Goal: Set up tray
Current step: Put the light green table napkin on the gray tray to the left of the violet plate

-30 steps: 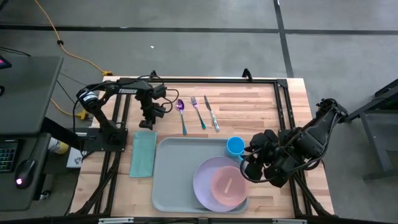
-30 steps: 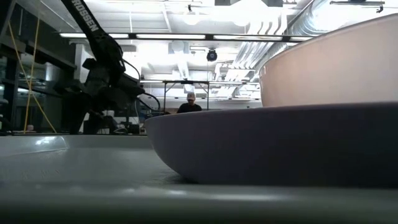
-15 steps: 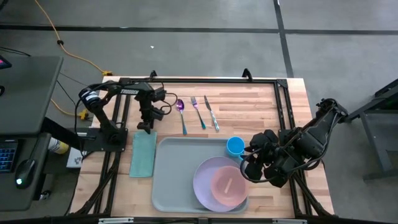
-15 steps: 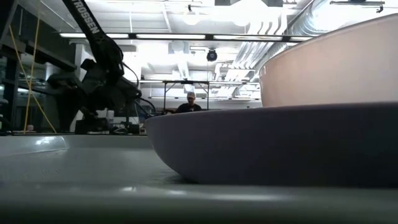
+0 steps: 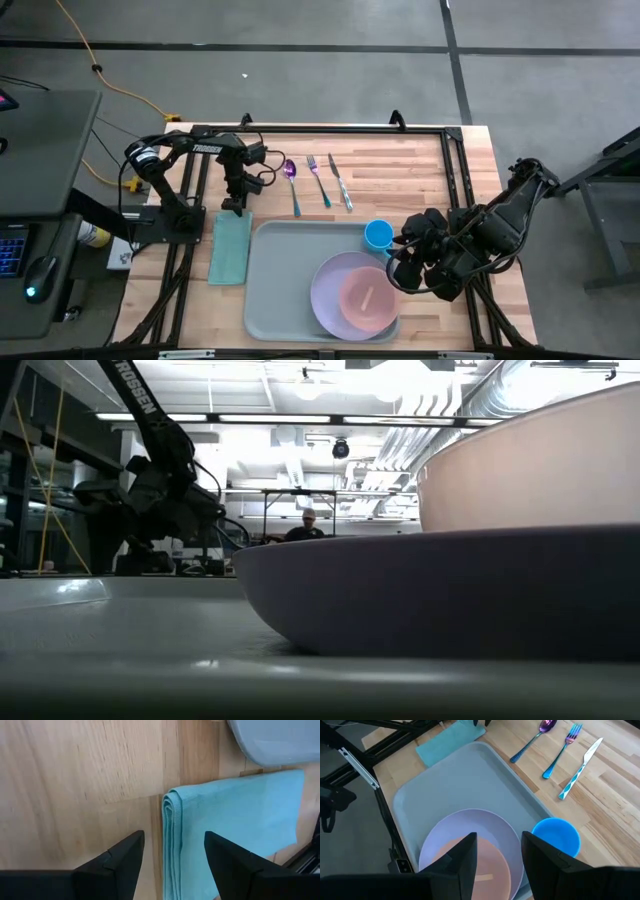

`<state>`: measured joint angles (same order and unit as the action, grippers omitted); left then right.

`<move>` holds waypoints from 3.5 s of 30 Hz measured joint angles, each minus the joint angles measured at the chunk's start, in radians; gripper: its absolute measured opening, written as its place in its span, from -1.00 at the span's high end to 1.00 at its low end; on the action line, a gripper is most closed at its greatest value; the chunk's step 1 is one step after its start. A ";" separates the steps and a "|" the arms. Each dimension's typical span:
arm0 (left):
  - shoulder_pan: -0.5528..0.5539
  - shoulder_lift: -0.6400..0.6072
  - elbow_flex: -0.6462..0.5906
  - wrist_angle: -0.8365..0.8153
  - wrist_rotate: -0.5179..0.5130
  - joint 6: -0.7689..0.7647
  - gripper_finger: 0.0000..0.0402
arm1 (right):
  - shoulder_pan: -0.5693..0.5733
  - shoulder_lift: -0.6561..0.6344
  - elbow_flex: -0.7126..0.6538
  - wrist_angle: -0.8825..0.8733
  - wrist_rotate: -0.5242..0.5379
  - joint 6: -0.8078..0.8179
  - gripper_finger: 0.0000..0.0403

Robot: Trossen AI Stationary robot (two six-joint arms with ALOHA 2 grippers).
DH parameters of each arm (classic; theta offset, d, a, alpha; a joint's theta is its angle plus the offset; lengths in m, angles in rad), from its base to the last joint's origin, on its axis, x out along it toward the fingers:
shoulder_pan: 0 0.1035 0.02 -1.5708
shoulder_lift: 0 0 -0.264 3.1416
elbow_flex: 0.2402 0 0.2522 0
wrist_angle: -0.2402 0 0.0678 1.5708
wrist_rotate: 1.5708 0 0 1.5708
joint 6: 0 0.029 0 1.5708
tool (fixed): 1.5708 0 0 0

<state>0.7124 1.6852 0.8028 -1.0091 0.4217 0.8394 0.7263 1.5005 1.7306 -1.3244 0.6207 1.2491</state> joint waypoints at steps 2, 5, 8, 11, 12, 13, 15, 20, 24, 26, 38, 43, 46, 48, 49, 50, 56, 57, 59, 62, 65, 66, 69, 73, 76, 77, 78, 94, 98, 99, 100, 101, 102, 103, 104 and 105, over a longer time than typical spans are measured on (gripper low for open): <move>0.000 0.000 0.000 0.000 0.004 -0.004 -0.24 | 0.000 0.000 0.000 0.002 0.000 0.000 0.35; 0.001 0.000 -0.001 0.000 0.016 -0.007 -0.24 | 0.000 0.000 0.000 0.002 -0.002 0.000 0.35; 0.001 0.001 -0.001 0.000 0.019 -0.008 -0.24 | 0.000 0.000 0.000 0.002 -0.002 0.000 0.35; 0.001 0.001 -0.001 0.000 0.026 -0.013 -0.24 | 0.000 0.000 0.000 0.002 -0.002 0.000 0.35; 0.001 0.001 -0.001 0.000 0.027 -0.014 -0.24 | 0.000 0.000 0.000 0.002 -0.002 0.000 0.35; 0.001 0.002 -0.001 0.000 0.028 -0.015 -0.24 | 0.000 0.000 0.000 0.002 -0.002 0.000 0.35; -0.001 0.002 -0.001 -0.001 0.030 -0.016 -0.24 | 0.000 0.000 0.000 0.002 -0.003 0.000 0.35; -0.029 0.002 0.002 -0.003 0.021 -0.017 -0.24 | 0.000 0.000 0.000 0.002 -0.003 0.000 0.35; -0.058 0.000 0.003 -0.002 -0.026 -0.017 -0.24 | 0.000 0.000 0.000 0.002 -0.003 0.000 0.35; -0.072 0.000 0.003 0.000 -0.040 -0.027 -0.24 | 0.000 0.000 0.000 0.002 -0.003 0.000 0.35; -0.119 0.000 0.003 0.011 -0.045 -0.109 -0.24 | 0.000 0.000 0.000 0.004 -0.004 0.000 0.35; -0.119 0.000 0.003 0.013 -0.039 -0.151 -0.24 | 0.001 0.000 0.000 0.005 -0.004 -0.005 0.35; -0.119 0.000 0.002 0.015 -0.036 -0.169 -0.24 | 0.001 0.000 0.000 0.005 -0.005 -0.009 0.35; -0.129 0.000 0.002 0.016 -0.036 -0.183 -0.24 | 0.001 0.000 0.000 0.005 -0.005 -0.011 0.35; -0.135 0.000 0.002 0.018 -0.039 -0.190 -0.24 | 0.001 0.000 0.000 0.005 -0.005 -0.011 0.35; -0.145 0.000 0.002 0.018 -0.043 -0.191 -0.24 | 0.001 0.000 0.000 0.005 -0.007 -0.011 0.35; -0.199 0.000 0.003 0.024 -0.076 -0.205 -0.24 | 0.001 0.000 0.000 0.006 -0.017 -0.019 0.35; -0.205 0.000 0.003 0.027 -0.084 -0.217 -0.24 | 0.001 0.000 0.000 0.006 -0.017 -0.019 0.35; -0.211 -0.001 0.003 0.029 -0.088 -0.234 -0.24 | 0.001 0.000 0.000 0.006 -0.019 -0.019 0.35; -0.217 0.000 0.003 0.033 -0.090 -0.263 -0.24 | 0.001 0.000 0.000 0.006 -0.024 -0.019 0.35; -0.217 0.000 0.003 0.035 -0.090 -0.283 -0.24 | 0.002 0.000 0.000 0.006 -0.025 -0.019 0.35; -0.217 0.000 0.003 0.036 -0.091 -0.295 -0.24 | 0.004 0.000 0.000 0.006 -0.024 -0.019 0.35; -0.217 0.000 0.003 0.040 -0.092 -0.324 -0.24 | 0.009 0.000 0.000 0.006 -0.024 -0.019 0.35; -0.217 0.000 0.002 0.046 -0.092 -0.357 -0.24 | 0.010 0.000 0.000 0.006 -0.024 -0.019 0.35; -0.217 0.000 0.002 0.049 -0.092 -0.374 -0.24 | 0.010 0.000 0.000 0.007 -0.024 -0.019 0.35; -0.218 0.000 0.002 0.050 -0.092 -0.374 -0.24 | 0.010 0.000 0.000 0.008 -0.023 -0.019 0.35; -0.218 0.000 0.002 0.050 -0.092 -0.374 -0.24 | 0.010 0.000 0.000 0.008 -0.023 -0.019 0.35; -0.317 -0.003 0.003 0.068 -0.218 -0.454 -0.24 | 0.010 0.000 0.000 0.009 -0.021 -0.037 0.35; -0.345 -0.004 0.003 0.076 -0.242 -0.495 -0.24 | 0.010 0.000 0.000 0.011 -0.017 -0.037 0.35; -0.354 -0.004 0.003 0.077 -0.250 -0.504 -0.24 | 0.010 0.000 0.000 0.013 -0.017 -0.038 0.35; -0.365 -0.004 0.003 0.078 -0.262 -0.511 -0.24 | 0.010 0.000 0.000 0.013 -0.018 -0.037 0.35; -0.375 -0.004 0.003 0.078 -0.277 -0.515 -0.24 | 0.012 0.000 0.000 0.013 -0.019 -0.037 0.35; -0.384 -0.004 0.003 0.079 -0.293 -0.521 -0.24 | 0.014 0.000 0.000 0.013 -0.018 -0.038 0.35; -0.393 -0.005 0.003 0.079 -0.306 -0.530 -0.24 | 0.014 0.000 0.000 0.013 -0.018 -0.038 0.35; -0.401 -0.005 0.003 0.081 -0.319 -0.539 -0.24 | 0.014 0.000 0.000 0.013 -0.017 -0.037 0.35; -0.405 -0.005 0.003 0.082 -0.330 -0.547 -0.24 | 0.015 0.000 0.000 0.013 -0.017 -0.037 0.35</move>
<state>0.3069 1.6806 0.8059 -0.9275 0.0914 0.2928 0.7418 1.5005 1.7306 -1.3109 0.6033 1.2118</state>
